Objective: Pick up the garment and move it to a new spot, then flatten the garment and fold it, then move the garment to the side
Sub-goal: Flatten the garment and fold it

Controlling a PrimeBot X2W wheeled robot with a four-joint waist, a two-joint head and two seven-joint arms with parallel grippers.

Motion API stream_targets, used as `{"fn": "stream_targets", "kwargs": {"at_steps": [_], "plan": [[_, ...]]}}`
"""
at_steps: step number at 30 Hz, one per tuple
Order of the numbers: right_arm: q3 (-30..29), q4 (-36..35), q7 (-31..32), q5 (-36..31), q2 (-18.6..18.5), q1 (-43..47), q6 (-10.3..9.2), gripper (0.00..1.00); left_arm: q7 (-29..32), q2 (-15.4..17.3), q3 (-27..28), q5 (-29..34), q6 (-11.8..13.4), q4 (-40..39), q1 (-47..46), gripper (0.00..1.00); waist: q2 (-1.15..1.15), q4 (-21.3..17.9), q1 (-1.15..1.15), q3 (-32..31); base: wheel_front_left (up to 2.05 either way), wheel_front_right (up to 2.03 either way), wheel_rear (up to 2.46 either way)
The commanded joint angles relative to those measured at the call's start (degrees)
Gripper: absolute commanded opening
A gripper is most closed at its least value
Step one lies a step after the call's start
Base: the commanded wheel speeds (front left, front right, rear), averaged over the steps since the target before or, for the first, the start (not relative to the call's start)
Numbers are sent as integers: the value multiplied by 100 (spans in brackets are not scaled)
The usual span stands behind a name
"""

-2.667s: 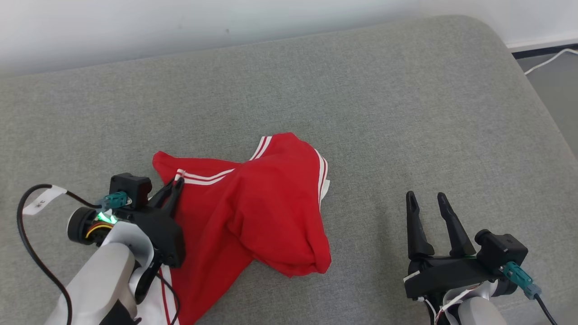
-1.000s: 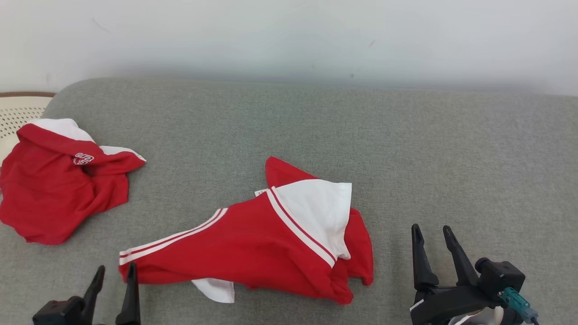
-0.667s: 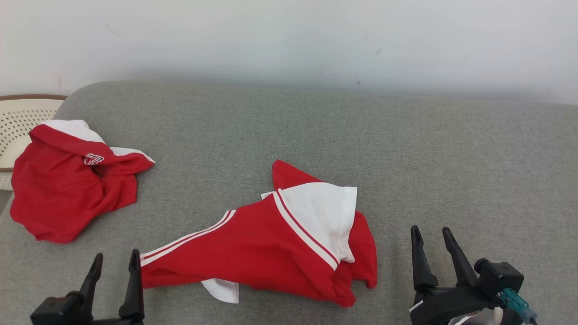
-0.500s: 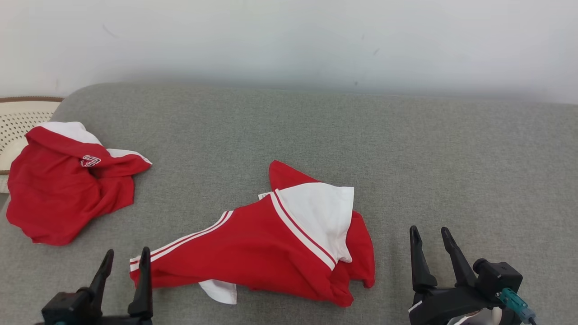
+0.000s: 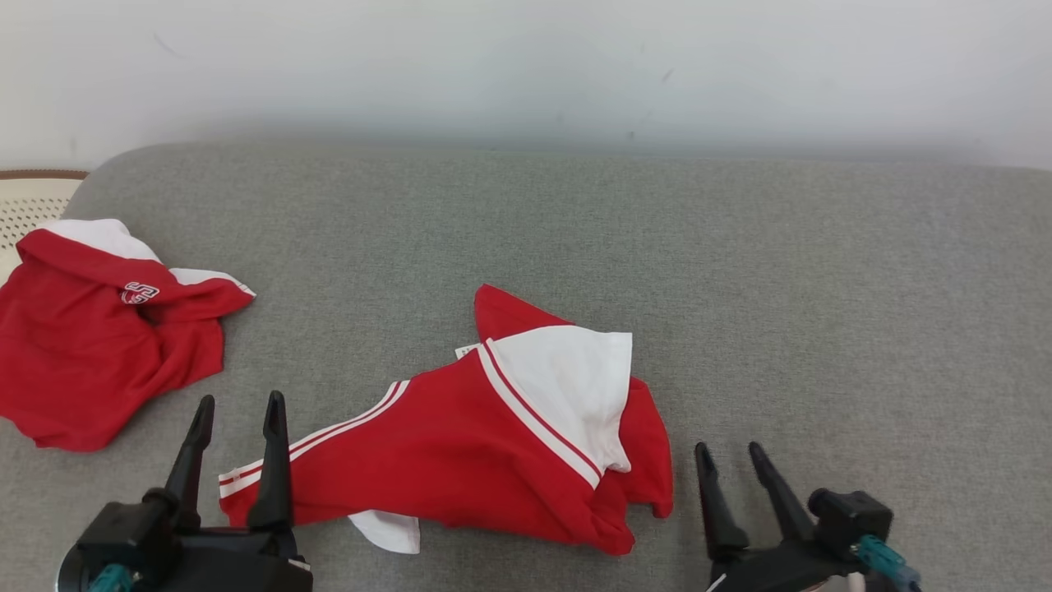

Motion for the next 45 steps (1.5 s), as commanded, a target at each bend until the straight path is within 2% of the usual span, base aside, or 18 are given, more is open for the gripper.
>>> {"fn": "stream_targets", "kwargs": {"at_steps": [1,10,16,17,18,25,31,37,45], "plan": [[82,56,-7,62,-6,-71,7,100,-33,-44,41,87,-35,0,118,100,0,22,0,2,0,0,0],[815,578,287,598,-224,-239,7,100,-36,-520,438,461,-408,8,391,100,0,199,0,-31,0,0,0],[1138,997,645,692,-319,-365,6,100,-35,-759,622,612,-627,94,432,100,0,370,0,-76,0,0,0],[1198,1171,695,712,-334,-439,7,42,-32,-825,678,666,-703,112,456,100,0,441,0,-89,0,0,0],[1222,1230,689,717,-330,-470,7,0,-32,-847,721,685,-730,120,472,100,0,468,0,-98,0,0,0],[851,1484,264,440,-392,-750,7,0,-32,-1009,962,845,-892,176,598,100,0,570,0,-164,0,0,0],[368,1254,146,207,-547,-934,6,0,-32,-1166,1113,926,-974,229,702,100,0,503,0,-268,0,0,0],[-225,642,399,-99,-824,-984,6,0,-32,-1324,1228,1013,-1120,294,805,100,0,405,0,-393,0,0,0],[-1107,-69,867,-287,-1111,-607,6,0,-32,-1481,1299,1090,-1244,382,862,100,0,414,0,-457,0,0,0]]}}
